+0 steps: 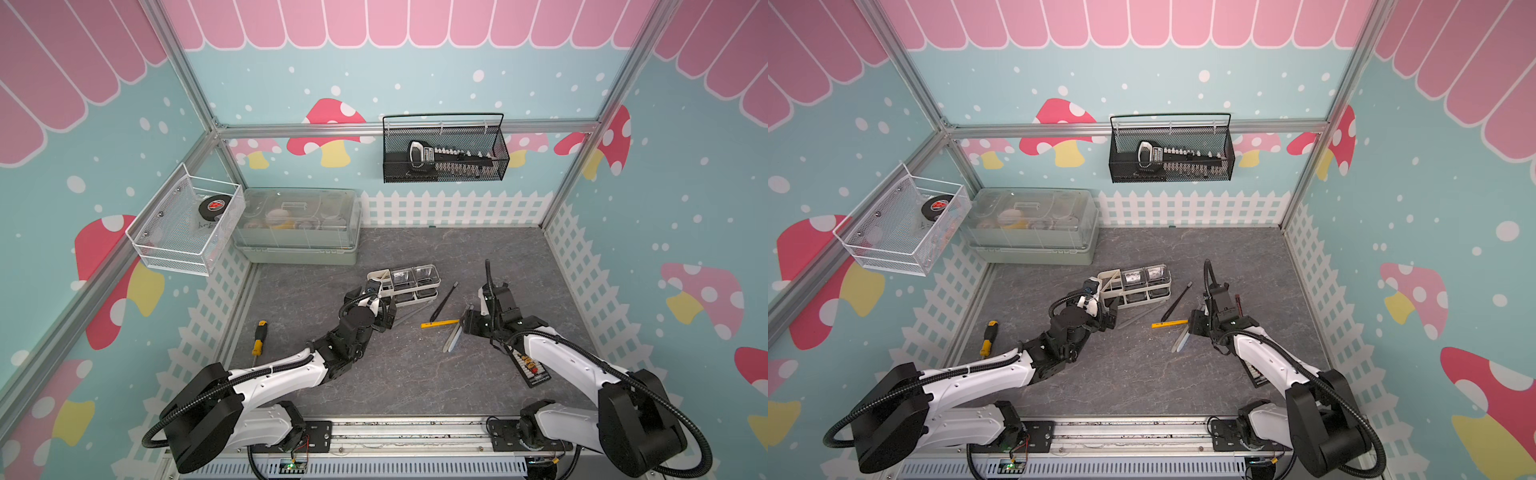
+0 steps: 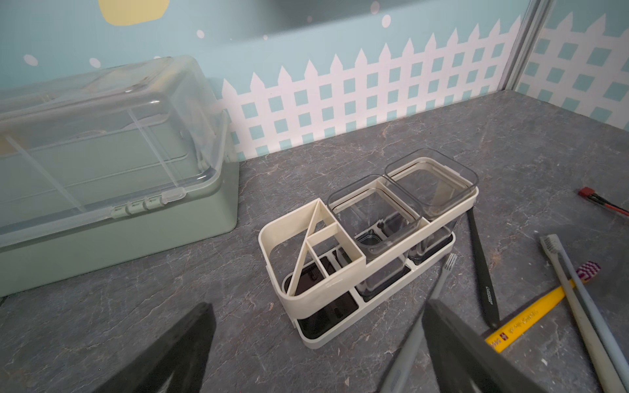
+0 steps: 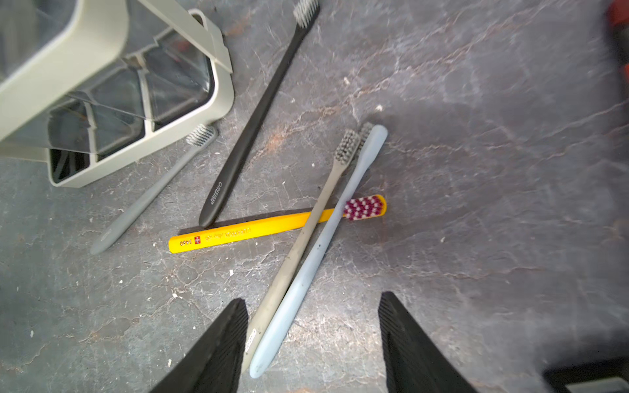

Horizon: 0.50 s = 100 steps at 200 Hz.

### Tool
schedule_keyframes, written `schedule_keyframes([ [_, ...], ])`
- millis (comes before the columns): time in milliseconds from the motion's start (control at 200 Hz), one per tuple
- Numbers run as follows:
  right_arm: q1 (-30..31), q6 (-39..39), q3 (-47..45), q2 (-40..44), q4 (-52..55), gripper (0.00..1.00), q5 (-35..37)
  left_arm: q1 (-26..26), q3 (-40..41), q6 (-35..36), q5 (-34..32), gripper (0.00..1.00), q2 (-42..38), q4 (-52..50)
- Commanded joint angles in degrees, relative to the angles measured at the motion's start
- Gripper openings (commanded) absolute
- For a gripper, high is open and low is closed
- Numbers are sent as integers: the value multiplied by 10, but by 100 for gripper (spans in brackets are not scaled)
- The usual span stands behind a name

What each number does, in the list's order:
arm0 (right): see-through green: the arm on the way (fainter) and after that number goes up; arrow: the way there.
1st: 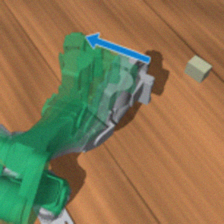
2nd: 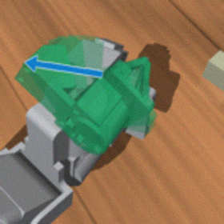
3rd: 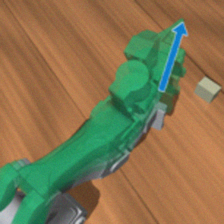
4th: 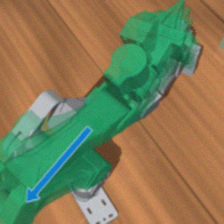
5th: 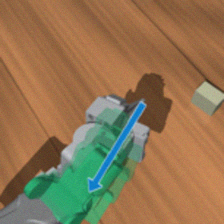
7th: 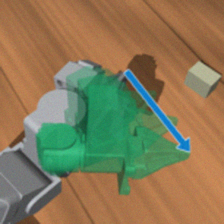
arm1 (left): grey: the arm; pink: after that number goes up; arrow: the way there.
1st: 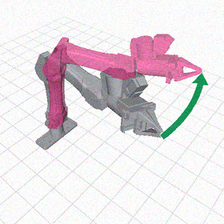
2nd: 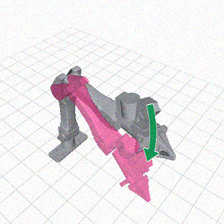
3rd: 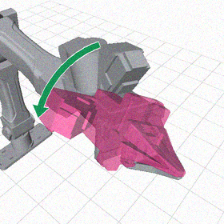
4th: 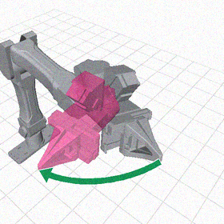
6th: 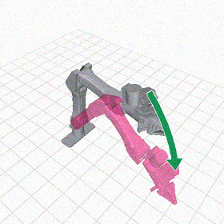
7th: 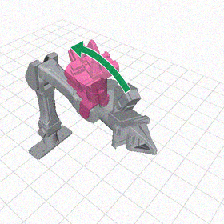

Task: Place the toothbrush into the toothbrush holder
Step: Pick up the toothbrush from the center of the board.

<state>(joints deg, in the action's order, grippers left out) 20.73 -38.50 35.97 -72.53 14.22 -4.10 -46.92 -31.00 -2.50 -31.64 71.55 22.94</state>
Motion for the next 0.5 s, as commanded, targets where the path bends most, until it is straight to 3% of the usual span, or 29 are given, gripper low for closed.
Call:
schedule_keyframes([
  [0, 11, -22, 11, -21, -21, 58, 0, -1, 5, -28, -27, 95, 6, 5],
  [110, 18, -25, 16, -33, -18, 53, 19, -1, 0, -33, -15, 95, 9, -4],
  [325, 19, -34, 17, -59, -18, 53, 48, -1, 5, -41, 20, 94, 16, 7],
  [495, 19, -44, 18, -94, -37, 44, 53, -1, 7, -41, 42, 94, 18, 10],
])
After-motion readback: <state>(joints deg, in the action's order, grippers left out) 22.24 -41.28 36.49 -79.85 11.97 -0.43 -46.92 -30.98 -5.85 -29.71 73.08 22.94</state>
